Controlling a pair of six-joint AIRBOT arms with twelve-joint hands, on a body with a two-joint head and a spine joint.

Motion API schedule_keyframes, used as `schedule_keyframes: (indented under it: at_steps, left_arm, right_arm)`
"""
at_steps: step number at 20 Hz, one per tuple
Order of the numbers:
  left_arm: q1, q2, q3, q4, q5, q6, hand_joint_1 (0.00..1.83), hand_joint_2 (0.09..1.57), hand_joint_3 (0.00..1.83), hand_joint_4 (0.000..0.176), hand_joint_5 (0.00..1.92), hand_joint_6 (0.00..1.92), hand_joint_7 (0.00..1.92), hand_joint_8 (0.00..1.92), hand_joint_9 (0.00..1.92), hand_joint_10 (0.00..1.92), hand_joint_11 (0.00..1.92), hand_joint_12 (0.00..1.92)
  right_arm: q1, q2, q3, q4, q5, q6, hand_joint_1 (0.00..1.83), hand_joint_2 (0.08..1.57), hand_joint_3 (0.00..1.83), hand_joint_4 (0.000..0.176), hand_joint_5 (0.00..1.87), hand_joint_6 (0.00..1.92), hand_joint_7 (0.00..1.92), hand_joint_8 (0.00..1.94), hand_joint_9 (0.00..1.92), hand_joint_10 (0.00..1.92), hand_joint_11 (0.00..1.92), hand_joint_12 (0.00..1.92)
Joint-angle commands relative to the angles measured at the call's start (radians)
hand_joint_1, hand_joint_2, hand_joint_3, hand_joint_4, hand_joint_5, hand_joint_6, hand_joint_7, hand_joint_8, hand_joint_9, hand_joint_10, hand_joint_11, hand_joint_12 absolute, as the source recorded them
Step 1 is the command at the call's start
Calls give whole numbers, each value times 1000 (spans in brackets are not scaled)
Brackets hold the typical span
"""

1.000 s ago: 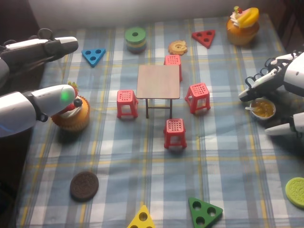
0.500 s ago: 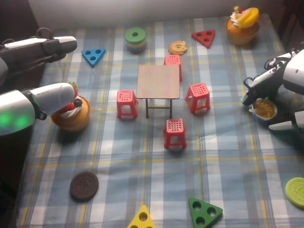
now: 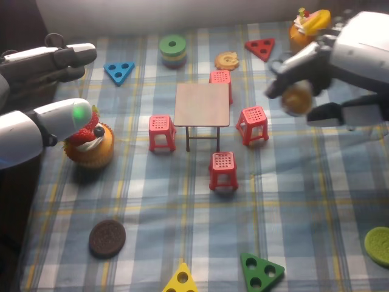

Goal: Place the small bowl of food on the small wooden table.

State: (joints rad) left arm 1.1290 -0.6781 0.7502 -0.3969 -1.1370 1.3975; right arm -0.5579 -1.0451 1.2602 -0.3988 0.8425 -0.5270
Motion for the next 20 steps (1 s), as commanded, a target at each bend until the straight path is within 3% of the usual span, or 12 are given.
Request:
schedule_keyframes:
  at_steps: [1,4,5,7,8,10,11,13,14,16,19,20]
  left_arm:
    - [-11,-5,7,14,-113,-10,480,1196,7,165,476,2,522,2,381,0,0,283]
    - [-14,-6,10,16,-111,-10,529,1188,2,148,468,1,535,2,396,4,0,352]
    - [-16,-7,12,17,-108,-10,536,1196,2,134,468,1,527,2,386,1,0,269]
    - [-21,-12,16,20,-102,-10,530,1201,1,135,467,2,522,0,380,1,0,196]
    - [-22,-13,17,21,-99,-10,524,1202,1,147,465,1,516,0,371,0,0,188]
    - [-26,-15,20,23,-93,-11,562,1188,0,142,484,2,523,1,387,2,0,273]
    - [-28,-17,22,26,-88,-11,539,1195,1,146,481,1,523,0,393,2,0,313]
    - [-30,-17,24,28,-84,-12,524,1199,1,147,477,4,521,3,396,2,0,334]
    - [-31,-17,25,28,-82,-12,517,1204,1,142,480,2,519,1,383,4,0,274]
    - [-33,-20,27,28,-79,-14,518,1206,1,130,484,3,530,5,388,7,0,261]
    - [-35,-23,29,30,-76,-18,535,1201,1,127,495,2,505,0,367,2,0,209]
    - [-35,-25,29,30,-76,-20,495,1210,2,134,474,0,493,0,357,0,0,180]
  right_arm:
    - [34,-9,9,15,117,16,1278,1074,0,0,1048,703,1110,962,1058,926,950,1262]
    - [99,-50,28,-33,118,35,1280,1076,0,0,1152,418,1060,1141,1085,1347,983,1667]
    - [120,-66,33,-50,118,37,1290,1053,0,0,1165,414,1146,983,1168,1221,1040,1581]
    - [146,-89,39,-73,117,37,1203,1039,1,0,1161,653,1103,1373,1157,1726,1156,1842]
    - [156,-100,42,-81,117,37,1277,1047,0,0,1125,587,1160,998,1138,1197,947,1487]
    - [168,-123,50,-93,114,37,1393,1032,0,0,1055,812,1326,402,1053,941,522,1170]
    - [174,-133,55,-101,104,37,1310,1012,6,0,1158,580,1303,564,1180,788,804,1307]
    - [185,-150,63,-116,88,37,1277,1020,1,0,1160,601,1263,627,1243,672,935,1321]
    - [189,-157,65,-123,81,37,1377,1008,0,0,1155,551,1293,421,1210,881,959,1301]
    - [199,-170,67,-137,73,37,1396,1044,1,0,1129,559,1152,702,1039,1106,777,1443]
    - [210,-181,74,-150,62,37,1385,1064,1,0,1099,789,1067,766,973,1073,679,1329]
    - [214,-185,78,-154,53,37,1284,1081,3,0,1131,821,964,904,875,702,608,1285]
